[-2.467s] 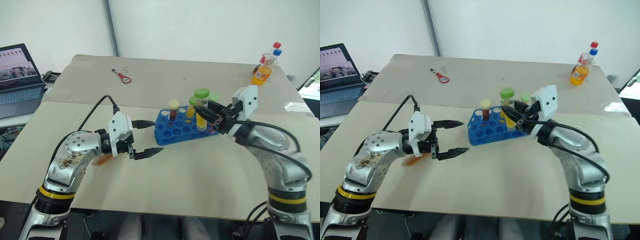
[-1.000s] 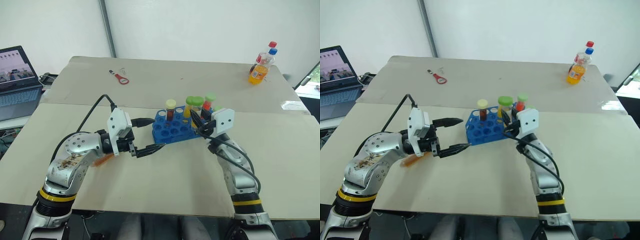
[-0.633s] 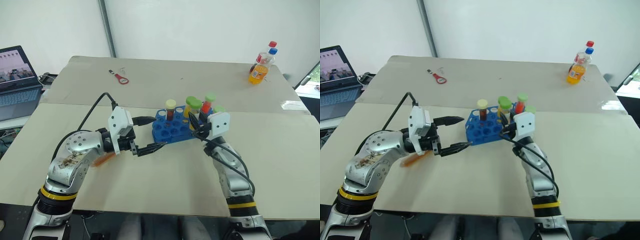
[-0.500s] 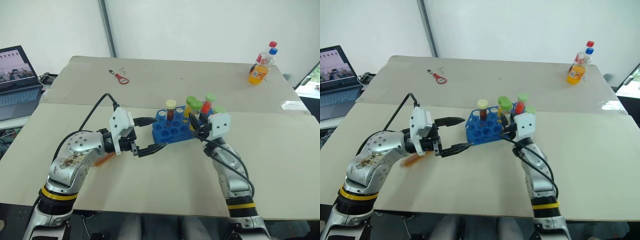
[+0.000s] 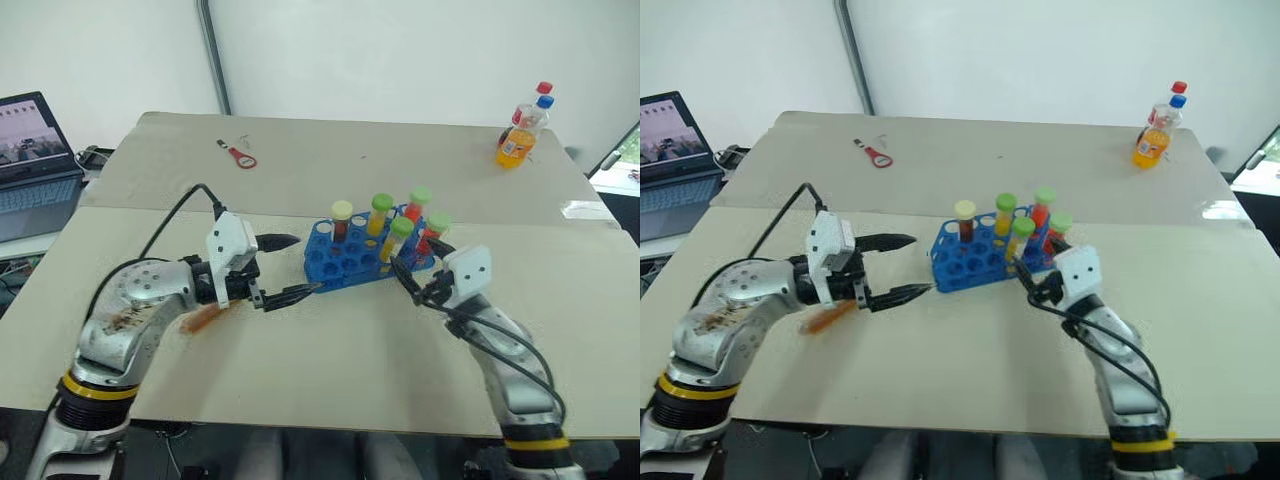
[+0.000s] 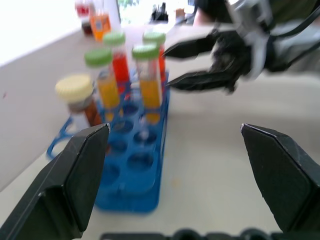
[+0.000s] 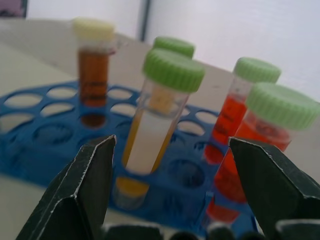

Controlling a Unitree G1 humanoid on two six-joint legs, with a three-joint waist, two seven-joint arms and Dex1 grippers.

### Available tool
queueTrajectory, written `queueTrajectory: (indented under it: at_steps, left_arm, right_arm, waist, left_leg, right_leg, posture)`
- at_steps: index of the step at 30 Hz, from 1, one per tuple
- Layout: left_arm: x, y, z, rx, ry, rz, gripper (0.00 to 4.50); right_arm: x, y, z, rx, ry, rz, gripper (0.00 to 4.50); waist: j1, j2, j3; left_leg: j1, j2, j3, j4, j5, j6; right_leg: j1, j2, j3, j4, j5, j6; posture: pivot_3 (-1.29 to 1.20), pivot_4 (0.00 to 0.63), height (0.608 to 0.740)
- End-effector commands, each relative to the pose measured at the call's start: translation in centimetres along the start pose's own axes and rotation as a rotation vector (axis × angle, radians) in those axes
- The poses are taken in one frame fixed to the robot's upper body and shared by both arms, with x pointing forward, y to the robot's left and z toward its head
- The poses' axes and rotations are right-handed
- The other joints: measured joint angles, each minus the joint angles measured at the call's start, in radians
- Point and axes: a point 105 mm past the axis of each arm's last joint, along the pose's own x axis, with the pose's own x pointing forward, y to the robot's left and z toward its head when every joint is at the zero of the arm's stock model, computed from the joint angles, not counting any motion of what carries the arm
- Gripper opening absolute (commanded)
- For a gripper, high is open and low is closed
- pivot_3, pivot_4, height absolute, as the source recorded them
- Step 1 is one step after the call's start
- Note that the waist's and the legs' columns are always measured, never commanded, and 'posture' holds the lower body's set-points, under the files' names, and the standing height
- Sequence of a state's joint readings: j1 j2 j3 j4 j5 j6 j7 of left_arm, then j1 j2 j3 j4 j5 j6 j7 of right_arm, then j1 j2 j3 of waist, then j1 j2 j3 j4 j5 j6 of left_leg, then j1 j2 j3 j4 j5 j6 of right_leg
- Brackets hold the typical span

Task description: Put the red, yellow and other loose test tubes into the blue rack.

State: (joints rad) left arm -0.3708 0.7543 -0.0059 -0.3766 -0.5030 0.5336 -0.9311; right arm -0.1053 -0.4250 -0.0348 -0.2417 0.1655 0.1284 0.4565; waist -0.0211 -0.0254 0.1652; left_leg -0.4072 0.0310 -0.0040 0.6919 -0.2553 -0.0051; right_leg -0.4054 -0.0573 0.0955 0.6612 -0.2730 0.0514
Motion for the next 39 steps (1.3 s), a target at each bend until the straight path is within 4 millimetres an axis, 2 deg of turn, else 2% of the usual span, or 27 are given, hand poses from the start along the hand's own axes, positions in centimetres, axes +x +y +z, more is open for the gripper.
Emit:
queueTrajectory:
  at_steps: [1,3,6,8,12,17,23,26,35,37,39]
  left_arm:
    - [-3.1,1.1,-1.2,0.095,0.26,-0.005,4.5]
    - [-5.0,1.1,-2.5,0.086,0.446,-0.047,4.5]
    - [-6.8,0.8,-3.1,0.06,0.602,-0.126,4.5]
    - [-7.3,1.3,-3.5,0.04,0.677,-0.136,4.5]
    - [-7.1,2.3,-4.4,-0.017,0.752,-0.128,4.5]
    - [-6.0,3.6,-5.8,-0.064,0.814,-0.09,4.5]
    - [-4.0,4.6,-6.2,-0.096,0.84,-0.101,4.5]
    - [-3.3,4.7,-6.5,-0.07,0.874,-0.133,4.5]
    - [-2.9,4.5,-7.3,-0.062,0.926,-0.171,4.5]
    - [-2.9,4.3,-7.6,-0.081,0.935,-0.172,3.94]
    - [-3.0,4.1,-7.9,-0.071,0.946,-0.188,3.13]
  right_arm:
    - [-1.5,1.0,3.7,-0.047,-0.026,0.222,4.0]
    - [-2.3,2.1,5.2,-0.031,-0.002,0.385,4.0]
    - [-2.8,3.3,6.7,-0.019,0.026,0.557,4.0]
    - [-3.0,4.3,7.3,0.002,0.036,0.648,4.0]
    - [-3.6,6.2,8.1,0.028,0.047,0.767,4.0]
    - [-3.7,6.9,8.2,0.057,0.068,0.767,4.0]
    - [-4.0,7.6,8.6,0.101,0.084,0.756,4.0]
    - [-4.5,7.7,8.2,0.092,0.122,0.754,4.0]
    - [-5.1,7.1,8.1,0.046,0.166,0.734,4.0]
    - [-5.3,7.1,8.1,0.05,0.177,0.741,4.04]
    - [-5.7,7.3,8.1,0.042,0.193,0.763,4.04]
  waist:
    - [-0.005,0.0,0.001]
    - [-0.013,0.001,0.003]
    - [-0.017,0.0,0.003]
    - [-0.014,-0.001,0.004]
    - [0.002,-0.002,0.005]
    - [0.01,-0.003,0.005]
    - [0.011,-0.004,0.006]
    - [0.009,-0.004,0.006]
    - [0.007,-0.005,0.006]
    - [0.007,-0.005,0.006]
    - [0.008,-0.005,0.006]
  left_leg:
    - [0.0,0.0,0.0,0.0,0.0,0.0]
    - [0.0,0.001,0.001,0.0,0.0,0.0]
    - [0.002,0.001,0.001,-0.003,0.0,0.0]
    - [0.001,0.001,0.001,-0.003,0.0,0.0]
    - [-0.001,0.001,0.0,-0.003,0.0,0.0]
    - [-0.003,0.001,0.0,-0.003,0.0,0.0]
    - [-0.005,0.001,-0.001,-0.001,0.0,0.0]
    - [-0.007,0.001,-0.002,0.001,0.0,0.0]
    - [-0.008,0.0,-0.002,0.002,0.0,0.001]
    - [-0.008,0.0,-0.002,0.002,0.0,0.001]
    - [-0.008,0.0,-0.002,0.003,0.0,0.001]
  right_leg:
    - [0.0,0.0,0.0,0.0,0.0,0.0]
    - [0.0,0.0,0.0,0.0,-0.001,0.0]
    - [0.001,0.0,0.0,-0.003,-0.001,-0.001]
    - [0.001,0.001,-0.001,-0.003,-0.001,-0.001]
    - [0.0,0.001,-0.001,-0.005,-0.001,-0.001]
    - [-0.001,0.001,-0.002,-0.005,-0.001,-0.001]
    - [-0.002,0.001,-0.002,-0.004,-0.001,-0.001]
    - [-0.002,0.001,-0.003,-0.003,-0.001,-0.001]
    - [-0.004,0.001,-0.003,-0.001,-0.001,-0.001]
    - [-0.004,0.001,-0.003,0.0,-0.001,-0.001]
    - [-0.004,0.001,-0.003,0.0,-0.001,-0.001]
  posture:
    - [0.0,0.15,0.719]
    - [0.0,0.15,0.719]
    - [0.0,0.15,0.719]
    - [0.0,0.15,0.719]
    - [0.0,0.15,0.719]
    - [0.0,0.15,0.719]
    - [0.0,0.15,0.719]
    - [0.0,0.15,0.719]
    - [0.0,0.15,0.719]
    - [0.0,0.15,0.719]
    - [0.0,0.15,0.719]
